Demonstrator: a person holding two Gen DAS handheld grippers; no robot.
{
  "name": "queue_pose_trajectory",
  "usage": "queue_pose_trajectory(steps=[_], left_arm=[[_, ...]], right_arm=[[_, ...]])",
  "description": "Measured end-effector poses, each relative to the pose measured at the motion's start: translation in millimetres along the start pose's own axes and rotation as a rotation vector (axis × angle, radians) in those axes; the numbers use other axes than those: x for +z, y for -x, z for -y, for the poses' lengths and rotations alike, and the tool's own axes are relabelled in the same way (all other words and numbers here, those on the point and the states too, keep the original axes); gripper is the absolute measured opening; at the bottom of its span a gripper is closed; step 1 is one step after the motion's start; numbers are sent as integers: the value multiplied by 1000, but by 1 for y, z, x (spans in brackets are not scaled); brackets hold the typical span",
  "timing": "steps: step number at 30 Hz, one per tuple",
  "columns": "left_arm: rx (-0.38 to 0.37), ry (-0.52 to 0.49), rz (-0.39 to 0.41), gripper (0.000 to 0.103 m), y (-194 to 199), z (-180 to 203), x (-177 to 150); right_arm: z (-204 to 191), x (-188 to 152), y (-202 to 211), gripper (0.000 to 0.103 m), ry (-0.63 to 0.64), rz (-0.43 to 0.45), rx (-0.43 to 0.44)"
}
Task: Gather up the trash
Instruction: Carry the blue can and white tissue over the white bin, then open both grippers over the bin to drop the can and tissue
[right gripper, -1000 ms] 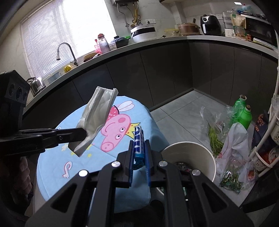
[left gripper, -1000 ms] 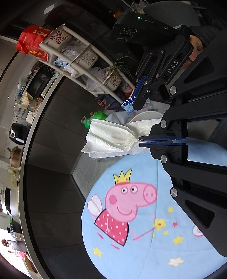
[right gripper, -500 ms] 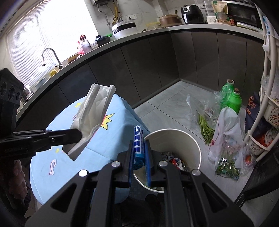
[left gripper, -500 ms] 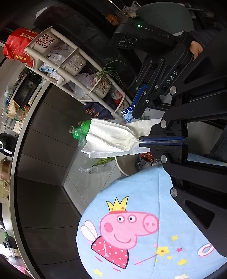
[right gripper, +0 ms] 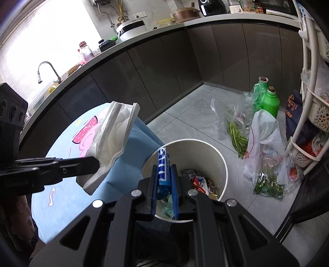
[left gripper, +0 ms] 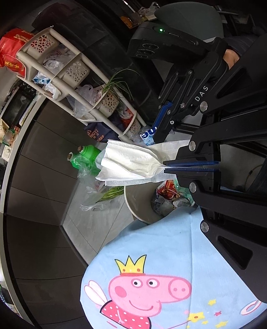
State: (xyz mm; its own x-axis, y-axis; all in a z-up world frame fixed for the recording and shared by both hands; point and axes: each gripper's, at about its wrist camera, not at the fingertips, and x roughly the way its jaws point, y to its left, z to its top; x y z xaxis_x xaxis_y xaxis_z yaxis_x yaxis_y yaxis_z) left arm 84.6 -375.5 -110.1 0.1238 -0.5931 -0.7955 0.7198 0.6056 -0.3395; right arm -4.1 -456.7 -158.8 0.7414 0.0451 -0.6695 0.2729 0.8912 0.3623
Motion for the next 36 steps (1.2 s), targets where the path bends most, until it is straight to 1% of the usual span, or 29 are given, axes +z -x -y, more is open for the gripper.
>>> queue_pose_trajectory(steps=[6, 11, 22, 30, 36], left_arm=[[8, 4, -30, 2, -17, -3, 0], [29, 4, -53, 2, -31, -7, 3], [63, -15, -100, 2, -55, -8, 4], [69, -16, -128, 2, -70, -12, 7], [68, 3, -151, 2, -79, -19, 8]], right_arm=[[16, -5, -15, 13, -34, -24, -12], [23, -9, -30, 14, -51, -53, -15], [32, -14, -56, 15, -51, -95, -20], [38, -14, -73, 16, -45, -120, -24], [42, -15, -84, 16, -43, -138, -25]])
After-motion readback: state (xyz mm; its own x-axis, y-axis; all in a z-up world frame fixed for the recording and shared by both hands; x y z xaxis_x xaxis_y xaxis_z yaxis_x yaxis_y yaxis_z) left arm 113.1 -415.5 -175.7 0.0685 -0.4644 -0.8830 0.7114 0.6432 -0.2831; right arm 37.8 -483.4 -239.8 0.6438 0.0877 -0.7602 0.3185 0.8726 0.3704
